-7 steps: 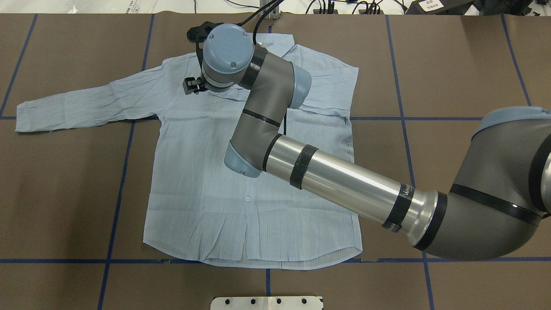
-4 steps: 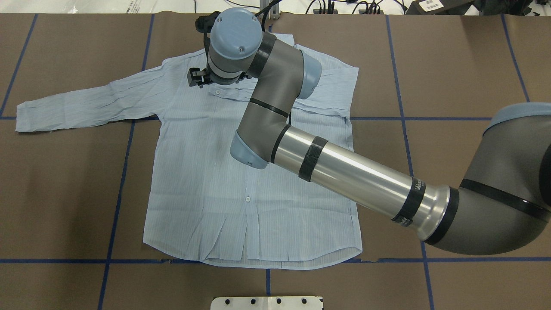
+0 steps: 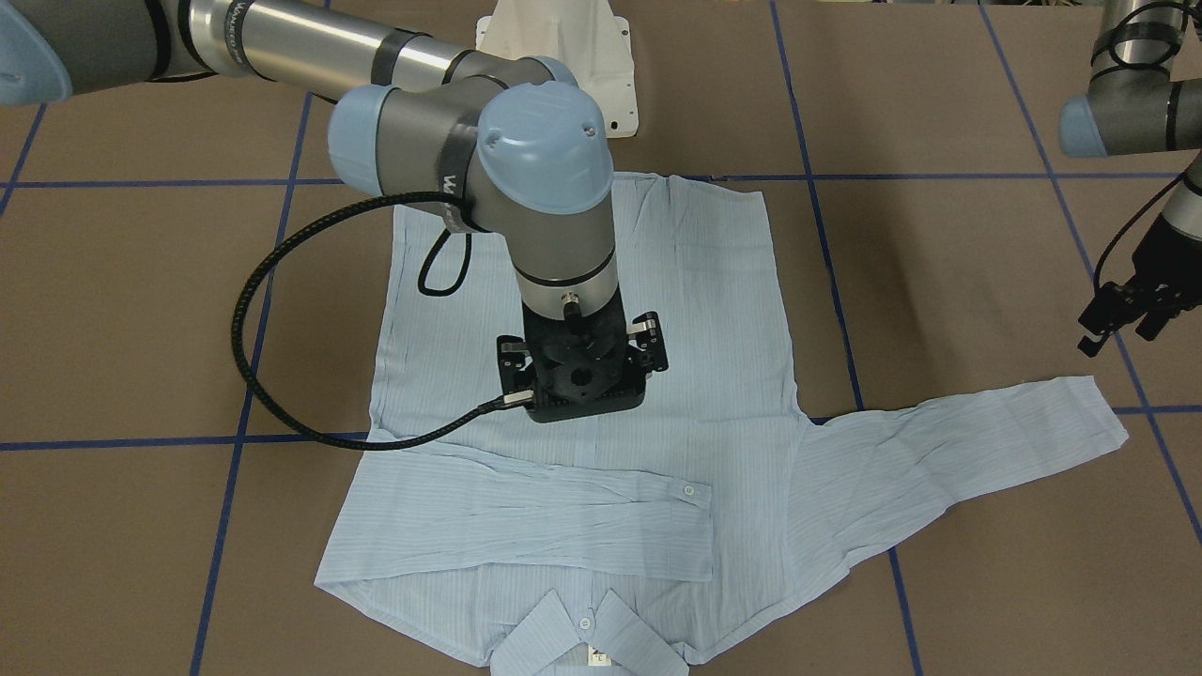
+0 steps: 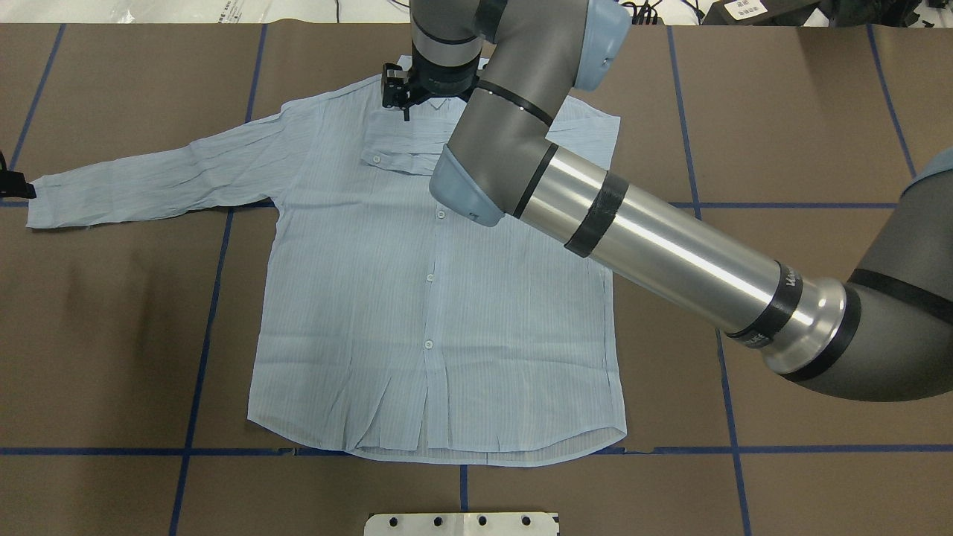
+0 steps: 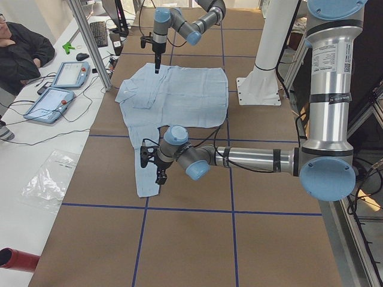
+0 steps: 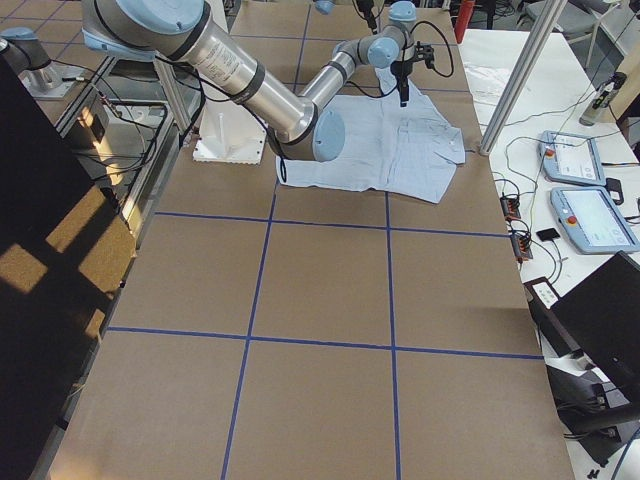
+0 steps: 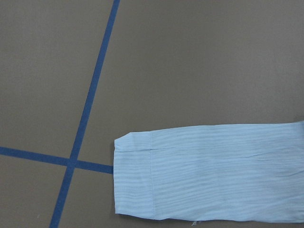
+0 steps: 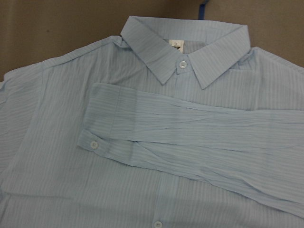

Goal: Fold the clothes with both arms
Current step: 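Lay the sleeve across the chest near the collar and release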

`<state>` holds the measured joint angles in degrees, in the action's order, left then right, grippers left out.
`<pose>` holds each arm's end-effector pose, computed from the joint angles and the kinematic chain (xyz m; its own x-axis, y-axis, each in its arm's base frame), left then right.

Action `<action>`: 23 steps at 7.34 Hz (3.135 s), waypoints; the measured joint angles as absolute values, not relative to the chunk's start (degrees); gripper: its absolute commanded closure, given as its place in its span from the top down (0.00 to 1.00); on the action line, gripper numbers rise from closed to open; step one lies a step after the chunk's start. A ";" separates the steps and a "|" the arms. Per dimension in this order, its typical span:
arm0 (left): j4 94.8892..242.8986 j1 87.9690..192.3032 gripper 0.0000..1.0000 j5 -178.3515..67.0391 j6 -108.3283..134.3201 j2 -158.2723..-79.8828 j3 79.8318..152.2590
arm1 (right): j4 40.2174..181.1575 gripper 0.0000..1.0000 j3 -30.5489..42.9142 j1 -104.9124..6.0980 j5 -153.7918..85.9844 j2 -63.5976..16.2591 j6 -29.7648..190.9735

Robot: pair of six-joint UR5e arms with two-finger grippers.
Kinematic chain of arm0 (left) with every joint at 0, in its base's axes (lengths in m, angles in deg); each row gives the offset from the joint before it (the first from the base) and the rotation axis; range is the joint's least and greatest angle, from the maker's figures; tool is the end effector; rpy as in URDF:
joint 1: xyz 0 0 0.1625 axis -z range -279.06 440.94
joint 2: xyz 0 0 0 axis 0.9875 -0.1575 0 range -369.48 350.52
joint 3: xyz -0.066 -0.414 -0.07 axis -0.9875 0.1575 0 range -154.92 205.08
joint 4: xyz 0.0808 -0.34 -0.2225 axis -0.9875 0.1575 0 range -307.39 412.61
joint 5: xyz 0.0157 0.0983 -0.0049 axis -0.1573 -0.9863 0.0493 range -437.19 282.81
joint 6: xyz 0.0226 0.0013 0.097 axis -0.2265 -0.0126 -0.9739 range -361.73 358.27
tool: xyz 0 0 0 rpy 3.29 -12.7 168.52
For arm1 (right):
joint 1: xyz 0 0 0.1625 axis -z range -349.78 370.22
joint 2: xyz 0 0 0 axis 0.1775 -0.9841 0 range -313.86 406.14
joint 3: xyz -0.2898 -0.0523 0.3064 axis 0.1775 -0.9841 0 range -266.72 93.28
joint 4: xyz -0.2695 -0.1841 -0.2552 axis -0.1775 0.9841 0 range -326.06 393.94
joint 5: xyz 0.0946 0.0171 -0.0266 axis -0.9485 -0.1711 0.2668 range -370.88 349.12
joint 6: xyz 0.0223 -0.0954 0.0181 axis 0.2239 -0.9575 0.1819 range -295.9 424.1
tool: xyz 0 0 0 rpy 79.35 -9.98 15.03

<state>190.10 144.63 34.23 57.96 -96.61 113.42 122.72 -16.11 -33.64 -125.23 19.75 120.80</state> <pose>0.1372 -0.4965 0.6179 0.6455 -0.2456 -0.7232 0.4615 0.8799 0.1131 -0.5103 -0.6184 0.0704 0.6531 -0.0662 0.7544 -0.0727 0.9861 0.1495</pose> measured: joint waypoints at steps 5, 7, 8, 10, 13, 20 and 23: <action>197.49 143.12 0.89 28.94 59.84 -99.78 101.54 | 133.64 1.00 -3.82 -37.10 -128.50 11.67 114.27; 197.60 142.65 0.88 28.90 59.87 -100.96 99.94 | 133.72 1.00 -3.36 -37.14 -128.46 11.04 114.13; 197.57 141.82 0.87 28.90 59.92 -101.14 99.71 | 133.69 1.00 -3.29 -37.14 -128.43 10.87 114.10; 197.55 140.45 0.78 28.95 60.14 -101.22 99.56 | 133.62 1.00 -3.15 -37.15 -128.34 10.62 114.09; 197.55 140.12 0.71 29.02 60.22 -101.30 98.95 | 133.61 1.00 -2.40 -37.15 -128.23 10.52 114.11; 197.49 140.09 0.29 29.07 60.31 -101.41 98.47 | 133.61 1.00 -2.09 -37.15 -128.19 10.54 114.15; 197.37 140.09 0.08 29.21 60.26 -101.54 98.67 | 133.61 1.00 -2.02 -37.15 -128.21 10.54 114.18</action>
